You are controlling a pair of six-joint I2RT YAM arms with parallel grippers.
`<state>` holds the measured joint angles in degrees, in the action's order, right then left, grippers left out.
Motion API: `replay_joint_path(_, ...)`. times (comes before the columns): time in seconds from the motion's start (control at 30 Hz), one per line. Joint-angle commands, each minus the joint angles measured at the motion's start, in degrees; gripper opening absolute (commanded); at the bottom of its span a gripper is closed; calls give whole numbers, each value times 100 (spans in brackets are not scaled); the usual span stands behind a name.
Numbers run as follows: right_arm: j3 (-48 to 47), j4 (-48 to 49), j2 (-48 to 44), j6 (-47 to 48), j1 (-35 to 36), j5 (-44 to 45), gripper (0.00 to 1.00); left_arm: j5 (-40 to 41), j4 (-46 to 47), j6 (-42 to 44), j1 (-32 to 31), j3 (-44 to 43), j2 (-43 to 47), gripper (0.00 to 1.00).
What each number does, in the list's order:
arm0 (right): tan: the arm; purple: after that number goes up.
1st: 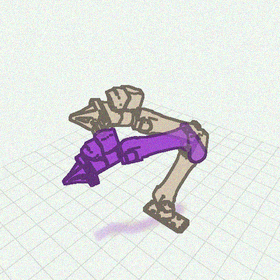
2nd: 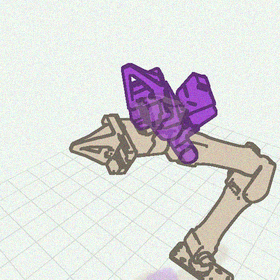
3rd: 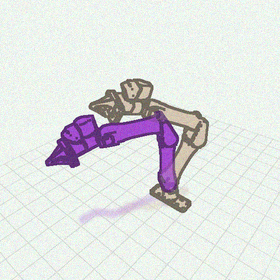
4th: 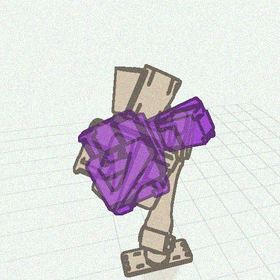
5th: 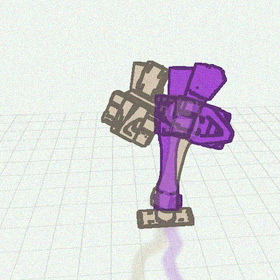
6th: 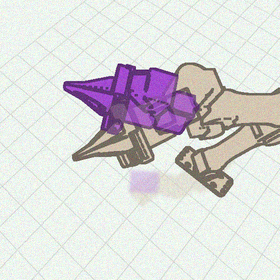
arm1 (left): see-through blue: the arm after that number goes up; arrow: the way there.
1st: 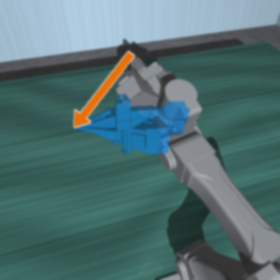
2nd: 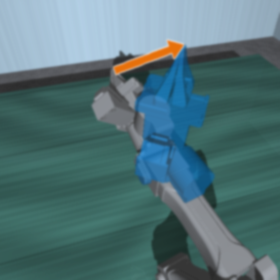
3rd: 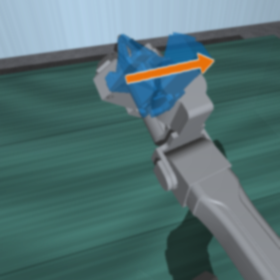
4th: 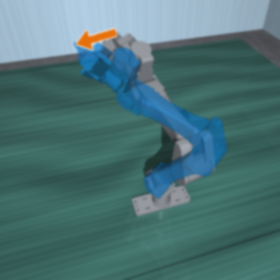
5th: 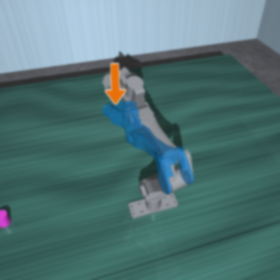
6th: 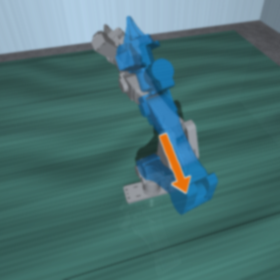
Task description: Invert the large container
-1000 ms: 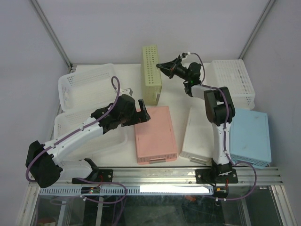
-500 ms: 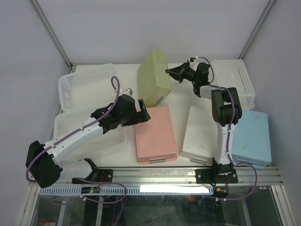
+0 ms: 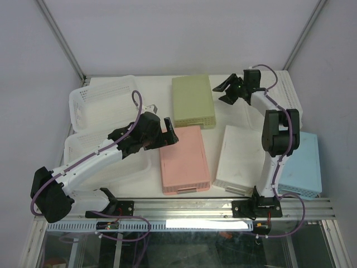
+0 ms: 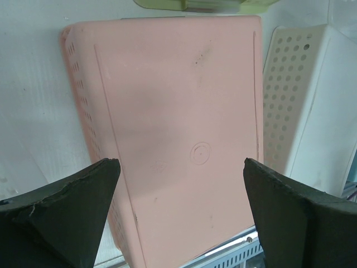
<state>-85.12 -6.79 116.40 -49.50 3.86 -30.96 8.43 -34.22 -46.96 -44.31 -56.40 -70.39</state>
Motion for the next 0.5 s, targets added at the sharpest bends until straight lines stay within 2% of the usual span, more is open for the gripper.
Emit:
replay_joint_path(0.0,-576,-1344,-728,1482,192,1669,66,45,230,56,-60,-290,70,99)
replay_joint_path(0.17,-648,-1666,-1013,1944,525,2976,68,277,61,63,-60,-411,152,99)
replay_joint_path(0.33,-911,-1616,-1041,2563,1282,3316,68,335,-27,-6,-60,-377,224,99)
replay_joint_path(0.47,-1232,-1658,-695,2832,1896,3188,65,361,-65,-49,-56,-372,283,99)
